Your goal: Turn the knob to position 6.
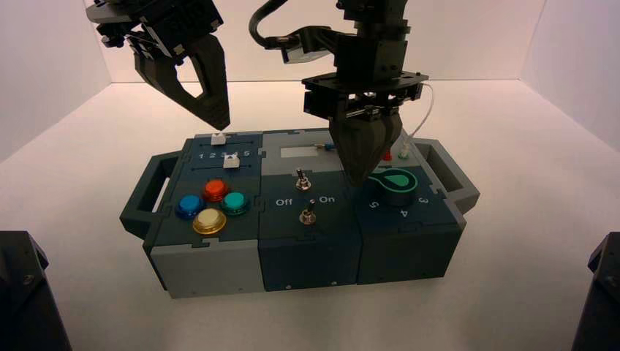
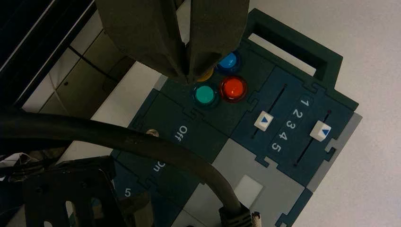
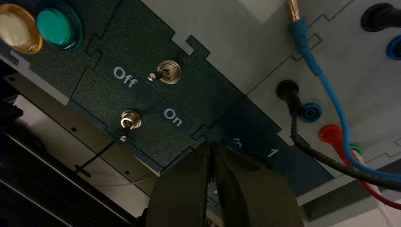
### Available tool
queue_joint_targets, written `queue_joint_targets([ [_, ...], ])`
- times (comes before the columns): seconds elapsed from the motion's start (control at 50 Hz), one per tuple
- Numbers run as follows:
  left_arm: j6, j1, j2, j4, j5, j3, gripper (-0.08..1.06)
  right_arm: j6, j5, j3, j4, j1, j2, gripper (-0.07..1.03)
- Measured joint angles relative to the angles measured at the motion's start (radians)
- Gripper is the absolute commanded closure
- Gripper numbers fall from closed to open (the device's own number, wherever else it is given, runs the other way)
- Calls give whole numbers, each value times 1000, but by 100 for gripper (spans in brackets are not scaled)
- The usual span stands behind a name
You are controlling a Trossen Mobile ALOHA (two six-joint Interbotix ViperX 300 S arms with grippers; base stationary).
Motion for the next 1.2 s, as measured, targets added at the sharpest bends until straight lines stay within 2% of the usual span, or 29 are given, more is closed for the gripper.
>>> queue_joint_targets([
  [0.36,0,0,0,0,0,0,101,3,8,-18,-18,-9,0,99],
  [0.76,0,0,5,2,0,0,101,6,12,-26,-20,-9,-3,99],
  [0.94,0,0,3,3,0,0,101,18,34,-15,-20,-11,-60,99],
  [1.2,0,2,5,3,0,0,101,38,107,21,-20,-11,-163,99],
])
